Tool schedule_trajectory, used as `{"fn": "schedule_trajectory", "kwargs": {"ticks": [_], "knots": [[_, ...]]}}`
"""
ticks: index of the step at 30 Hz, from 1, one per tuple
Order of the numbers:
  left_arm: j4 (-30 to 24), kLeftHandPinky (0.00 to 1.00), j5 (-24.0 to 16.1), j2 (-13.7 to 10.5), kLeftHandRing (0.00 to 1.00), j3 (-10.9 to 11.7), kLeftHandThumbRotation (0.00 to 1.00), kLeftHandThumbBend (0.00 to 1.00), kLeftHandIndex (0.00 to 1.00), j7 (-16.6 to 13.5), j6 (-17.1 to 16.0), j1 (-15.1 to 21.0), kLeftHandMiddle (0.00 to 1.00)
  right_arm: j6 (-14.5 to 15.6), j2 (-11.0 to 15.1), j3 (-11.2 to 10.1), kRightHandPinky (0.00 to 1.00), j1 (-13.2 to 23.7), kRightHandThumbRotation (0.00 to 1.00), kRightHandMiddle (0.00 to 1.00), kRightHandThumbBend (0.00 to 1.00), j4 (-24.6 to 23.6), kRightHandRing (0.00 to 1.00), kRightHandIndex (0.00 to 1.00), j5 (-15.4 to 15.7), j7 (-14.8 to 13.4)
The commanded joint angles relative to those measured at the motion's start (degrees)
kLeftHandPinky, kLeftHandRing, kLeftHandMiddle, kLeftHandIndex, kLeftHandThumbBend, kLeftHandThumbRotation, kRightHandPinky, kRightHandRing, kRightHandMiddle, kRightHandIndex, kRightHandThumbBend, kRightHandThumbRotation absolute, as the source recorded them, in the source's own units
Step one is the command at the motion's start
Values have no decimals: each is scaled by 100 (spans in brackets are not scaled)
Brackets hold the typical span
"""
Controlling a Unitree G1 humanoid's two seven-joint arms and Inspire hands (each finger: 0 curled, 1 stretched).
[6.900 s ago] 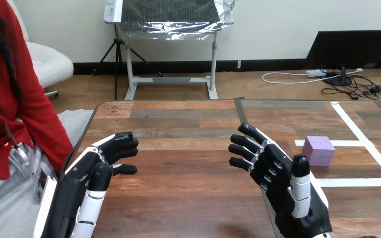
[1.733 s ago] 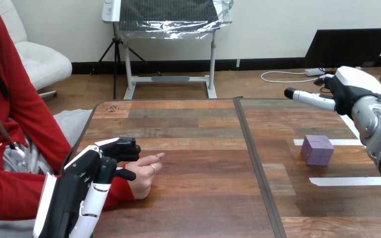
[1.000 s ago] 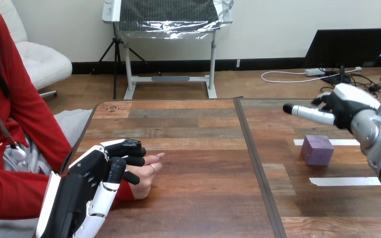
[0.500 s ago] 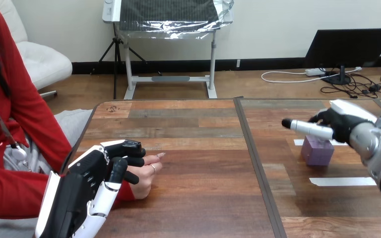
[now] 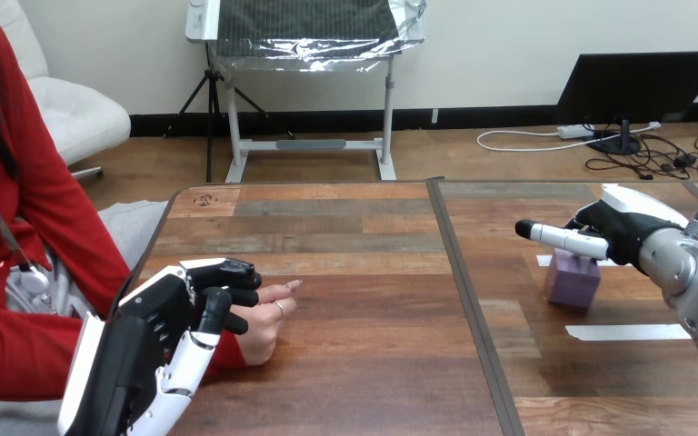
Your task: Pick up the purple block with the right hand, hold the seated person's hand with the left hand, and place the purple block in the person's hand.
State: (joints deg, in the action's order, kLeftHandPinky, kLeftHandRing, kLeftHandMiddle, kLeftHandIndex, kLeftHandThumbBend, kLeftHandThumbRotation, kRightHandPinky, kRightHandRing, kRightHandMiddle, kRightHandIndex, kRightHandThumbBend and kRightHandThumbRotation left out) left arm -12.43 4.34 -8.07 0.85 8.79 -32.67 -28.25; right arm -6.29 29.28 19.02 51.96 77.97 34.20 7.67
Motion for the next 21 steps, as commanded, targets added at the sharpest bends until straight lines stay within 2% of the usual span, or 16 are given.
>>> {"fn": "schedule_trajectory", "kwargs": {"ticks": [1, 3, 5, 13, 21], "knots": [[-224, 51, -1, -18, 62, 60, 66, 33, 59, 12, -70, 302, 64, -51, -86, -44, 68, 79, 100, 69, 65, -8, 68, 71, -108, 180], [-187, 51, -32, -20, 61, 84, 65, 32, 59, 5, -110, 331, 64, -20, -92, -145, 68, 83, 100, 68, 65, 4, 67, 70, -239, 382], [-156, 51, -30, -26, 61, 99, 64, 31, 59, 11, -127, 353, 63, -16, -94, -203, 68, 80, 100, 67, 64, 4, 66, 70, -317, 466], [-81, 49, 2, -67, 60, 166, 58, 26, 57, 42, -146, 418, 62, -42, -76, -199, 62, 76, 100, 62, 61, -18, 59, 64, -361, 491], [-39, 48, 9, -119, 59, 234, 56, 26, 56, 88, -174, 435, 62, -59, -75, -257, 53, 66, 100, 53, 61, -24, 50, 59, -422, 293]]}}
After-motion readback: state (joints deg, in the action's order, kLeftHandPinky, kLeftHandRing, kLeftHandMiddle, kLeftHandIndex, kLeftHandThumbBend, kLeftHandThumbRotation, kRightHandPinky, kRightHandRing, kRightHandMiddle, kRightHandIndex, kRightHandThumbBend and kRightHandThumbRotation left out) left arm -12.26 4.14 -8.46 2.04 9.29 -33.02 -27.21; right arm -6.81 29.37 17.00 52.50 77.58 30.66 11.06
